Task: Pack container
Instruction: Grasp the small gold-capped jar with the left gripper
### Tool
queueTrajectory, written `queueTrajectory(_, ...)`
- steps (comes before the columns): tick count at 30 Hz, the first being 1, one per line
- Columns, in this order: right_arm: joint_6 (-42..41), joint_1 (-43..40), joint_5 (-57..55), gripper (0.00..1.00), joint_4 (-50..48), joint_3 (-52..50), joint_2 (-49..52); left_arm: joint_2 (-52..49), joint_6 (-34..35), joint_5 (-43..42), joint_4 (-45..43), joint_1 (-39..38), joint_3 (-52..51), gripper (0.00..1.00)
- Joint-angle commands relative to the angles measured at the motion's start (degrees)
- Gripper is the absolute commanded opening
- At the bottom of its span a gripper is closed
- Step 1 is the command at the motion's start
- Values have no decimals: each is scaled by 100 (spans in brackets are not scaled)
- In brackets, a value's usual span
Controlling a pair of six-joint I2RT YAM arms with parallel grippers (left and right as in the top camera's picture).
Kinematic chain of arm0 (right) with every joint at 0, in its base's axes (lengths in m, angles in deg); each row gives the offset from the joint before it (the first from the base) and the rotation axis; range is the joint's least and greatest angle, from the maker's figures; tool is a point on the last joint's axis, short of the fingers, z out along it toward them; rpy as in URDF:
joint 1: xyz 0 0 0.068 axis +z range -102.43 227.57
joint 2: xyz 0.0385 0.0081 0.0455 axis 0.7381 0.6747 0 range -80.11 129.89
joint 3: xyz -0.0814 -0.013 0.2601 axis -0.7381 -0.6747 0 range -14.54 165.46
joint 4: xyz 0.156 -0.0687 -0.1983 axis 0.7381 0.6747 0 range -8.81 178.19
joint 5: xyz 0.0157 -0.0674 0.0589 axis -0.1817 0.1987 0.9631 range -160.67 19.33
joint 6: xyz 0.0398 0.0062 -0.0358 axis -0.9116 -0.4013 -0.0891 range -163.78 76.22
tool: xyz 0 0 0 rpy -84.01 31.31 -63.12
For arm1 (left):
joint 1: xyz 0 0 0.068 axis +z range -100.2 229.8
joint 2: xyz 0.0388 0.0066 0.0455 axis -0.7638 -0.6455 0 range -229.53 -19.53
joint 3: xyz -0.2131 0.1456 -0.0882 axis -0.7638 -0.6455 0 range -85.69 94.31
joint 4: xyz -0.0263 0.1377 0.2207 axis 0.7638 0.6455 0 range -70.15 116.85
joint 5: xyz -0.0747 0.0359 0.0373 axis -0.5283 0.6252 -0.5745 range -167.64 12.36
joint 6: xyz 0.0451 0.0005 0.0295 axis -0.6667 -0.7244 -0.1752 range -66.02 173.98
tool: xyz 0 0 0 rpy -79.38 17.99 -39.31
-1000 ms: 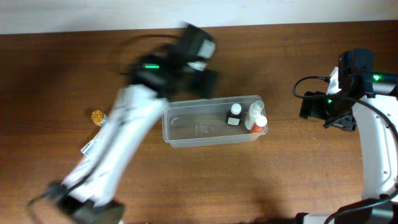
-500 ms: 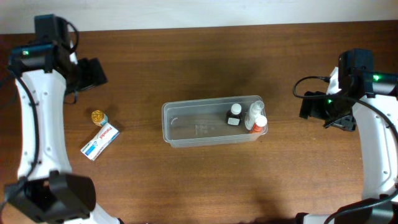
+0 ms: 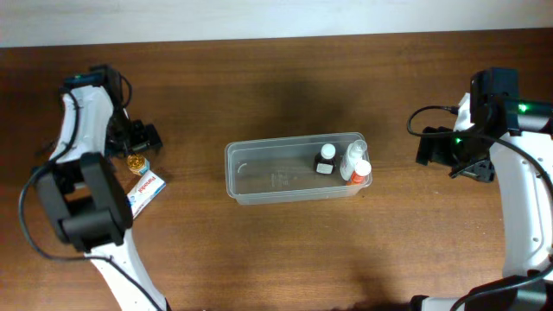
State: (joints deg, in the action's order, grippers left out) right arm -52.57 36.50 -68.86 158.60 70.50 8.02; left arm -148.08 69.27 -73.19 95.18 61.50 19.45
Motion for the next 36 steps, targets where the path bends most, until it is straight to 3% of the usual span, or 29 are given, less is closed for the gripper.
queueTrajectory(1,39,-22,52,92,0,-28,22,-256,68,-59,-42,9,-22,100)
queueTrajectory(5,37,-22,52,91,-2,-28,22,-337,46,-59,-179,9,-22,98)
queueTrajectory(7,37,-22,52,92,-2,-28,22,-337,48,-59,-232,9,-22,92)
queueTrajectory(9,39,-22,52,92,-2,-28,22,-337,48,-59,-245,9,-22,77)
queueTrajectory(11,39,-22,52,92,-2,-28,22,-337,48,-57,-249,9,-22,54)
queueTrajectory(13,42,-22,52,92,-2,-28,22,-337,48,-57,-245,7,-22,47)
queueTrajectory(17,42,-22,52,92,-2,-28,22,-337,48,-59,-221,7,-22,46)
queueTrajectory(21,61,-22,52,92,0,-28,22,-334,48,-57,-136,7,-22,34)
queueTrajectory(29,59,-22,55,92,0,-28,22,-319,48,-57,39,7,28,33)
queueTrajectory(36,59,-22,55,92,0,-28,22,94,52,-59,374,-94,535,27)
